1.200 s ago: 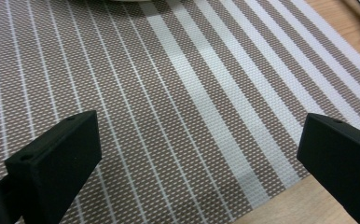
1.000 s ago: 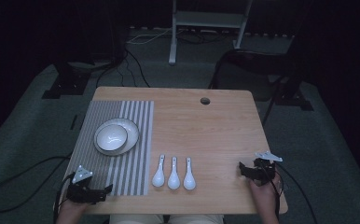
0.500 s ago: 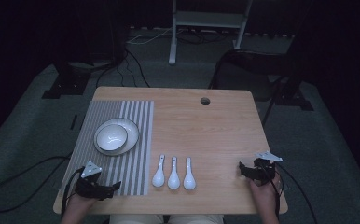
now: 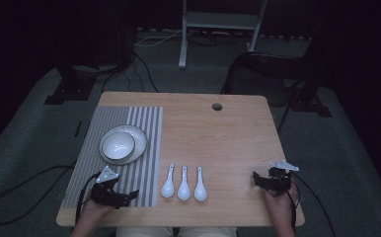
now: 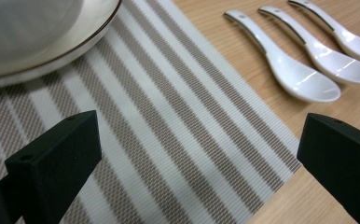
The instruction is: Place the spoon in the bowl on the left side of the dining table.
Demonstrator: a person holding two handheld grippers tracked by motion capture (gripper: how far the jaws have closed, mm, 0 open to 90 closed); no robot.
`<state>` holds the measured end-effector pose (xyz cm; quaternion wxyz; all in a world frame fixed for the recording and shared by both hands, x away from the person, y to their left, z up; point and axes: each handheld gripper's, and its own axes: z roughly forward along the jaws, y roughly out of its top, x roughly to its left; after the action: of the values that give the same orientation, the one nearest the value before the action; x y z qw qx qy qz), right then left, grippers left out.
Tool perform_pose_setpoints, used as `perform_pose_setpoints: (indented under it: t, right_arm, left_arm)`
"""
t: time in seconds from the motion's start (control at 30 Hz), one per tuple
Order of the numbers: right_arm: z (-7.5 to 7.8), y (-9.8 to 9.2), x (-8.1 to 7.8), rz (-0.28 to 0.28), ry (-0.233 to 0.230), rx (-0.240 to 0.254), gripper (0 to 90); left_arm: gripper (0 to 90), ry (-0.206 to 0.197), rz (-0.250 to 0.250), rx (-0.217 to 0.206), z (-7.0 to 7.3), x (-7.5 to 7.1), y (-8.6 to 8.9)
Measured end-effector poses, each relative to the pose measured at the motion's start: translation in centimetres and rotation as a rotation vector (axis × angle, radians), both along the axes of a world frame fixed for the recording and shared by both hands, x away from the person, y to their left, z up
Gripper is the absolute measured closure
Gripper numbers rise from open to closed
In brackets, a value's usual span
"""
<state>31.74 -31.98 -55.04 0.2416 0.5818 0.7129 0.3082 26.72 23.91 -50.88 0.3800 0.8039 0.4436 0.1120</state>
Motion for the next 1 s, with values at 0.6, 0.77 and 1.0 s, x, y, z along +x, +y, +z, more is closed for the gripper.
perform_pose_setpoints:
  t: [0.6, 0.77, 1.0]
  right_arm:
    - [0.0, 0.0, 0.0, 0.0, 0.0, 0.0, 11.9]
    - [0.0, 0.0, 0.0, 0.0, 0.0, 0.0, 11.9]
    - [0.0, 0.0, 0.0, 0.0, 0.0, 0.0, 11.9]
  left_arm:
    - [0.0, -0.005, -0.071, 0.026, 1.1, 1.5, -4.2]
    - [0.0, -0.013, -0.083, 0.051, 1.5, 1.7, -5.6]
    - [0.0, -0.014, -0.1, 0.058, 1.7, 2.1, -6.9]
